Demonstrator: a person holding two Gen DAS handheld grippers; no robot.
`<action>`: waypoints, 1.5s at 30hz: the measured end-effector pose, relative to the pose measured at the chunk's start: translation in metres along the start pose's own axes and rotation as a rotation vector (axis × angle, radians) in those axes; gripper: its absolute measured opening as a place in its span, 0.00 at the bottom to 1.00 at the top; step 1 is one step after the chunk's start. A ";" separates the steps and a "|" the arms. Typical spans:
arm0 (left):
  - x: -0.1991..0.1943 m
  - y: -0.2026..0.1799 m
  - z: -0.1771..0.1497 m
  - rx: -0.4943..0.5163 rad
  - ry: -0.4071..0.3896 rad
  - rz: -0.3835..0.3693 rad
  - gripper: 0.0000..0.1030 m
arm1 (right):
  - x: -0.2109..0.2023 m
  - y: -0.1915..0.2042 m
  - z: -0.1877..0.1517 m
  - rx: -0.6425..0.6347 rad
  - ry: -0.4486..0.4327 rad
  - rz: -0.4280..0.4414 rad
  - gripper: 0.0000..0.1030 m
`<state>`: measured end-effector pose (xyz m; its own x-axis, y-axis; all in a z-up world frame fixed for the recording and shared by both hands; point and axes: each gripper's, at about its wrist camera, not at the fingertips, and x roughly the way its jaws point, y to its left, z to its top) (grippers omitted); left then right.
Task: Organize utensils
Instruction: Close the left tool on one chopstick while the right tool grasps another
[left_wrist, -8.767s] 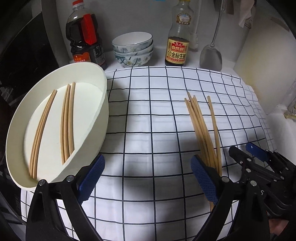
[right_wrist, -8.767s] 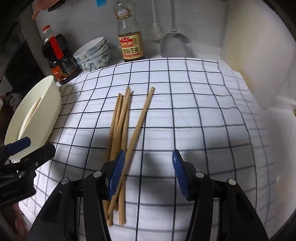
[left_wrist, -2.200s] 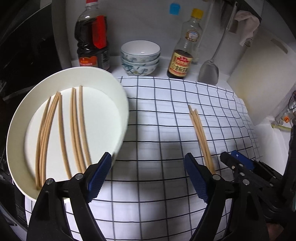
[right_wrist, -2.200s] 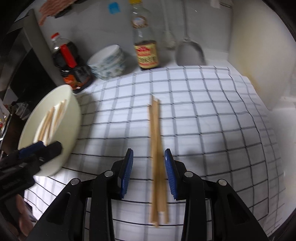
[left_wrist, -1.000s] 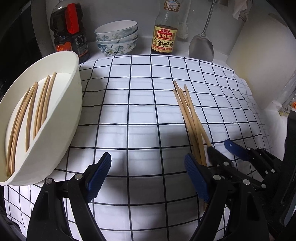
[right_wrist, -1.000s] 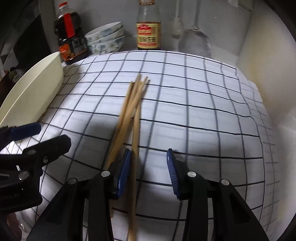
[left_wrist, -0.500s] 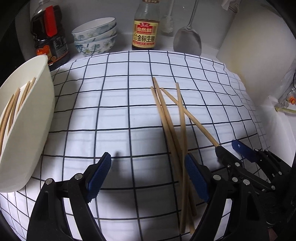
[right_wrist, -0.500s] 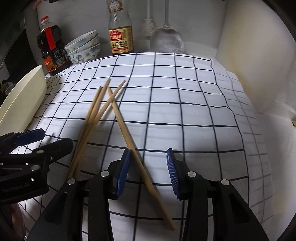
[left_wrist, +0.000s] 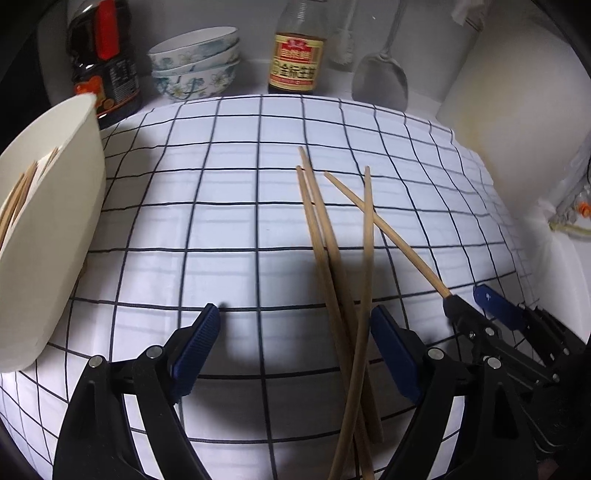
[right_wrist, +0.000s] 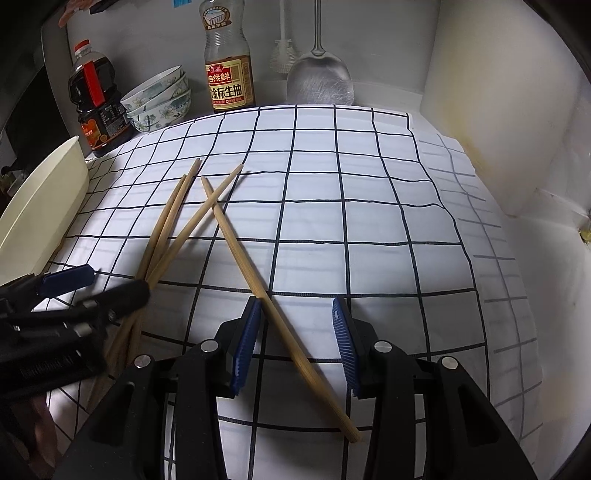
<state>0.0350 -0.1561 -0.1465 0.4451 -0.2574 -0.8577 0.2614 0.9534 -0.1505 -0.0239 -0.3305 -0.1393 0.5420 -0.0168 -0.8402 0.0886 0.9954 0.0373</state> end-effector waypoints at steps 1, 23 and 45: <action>-0.001 0.004 0.000 -0.015 -0.007 0.002 0.79 | 0.000 0.000 0.000 0.000 0.000 0.000 0.37; -0.005 0.010 0.003 0.019 -0.039 0.047 0.79 | 0.006 0.008 0.007 -0.028 0.004 -0.002 0.37; 0.007 -0.020 0.008 0.154 -0.021 0.049 0.07 | 0.017 0.021 0.022 -0.145 0.018 0.060 0.06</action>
<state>0.0393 -0.1783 -0.1452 0.4781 -0.2162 -0.8513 0.3665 0.9299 -0.0303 0.0056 -0.3121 -0.1413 0.5277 0.0433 -0.8483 -0.0660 0.9978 0.0099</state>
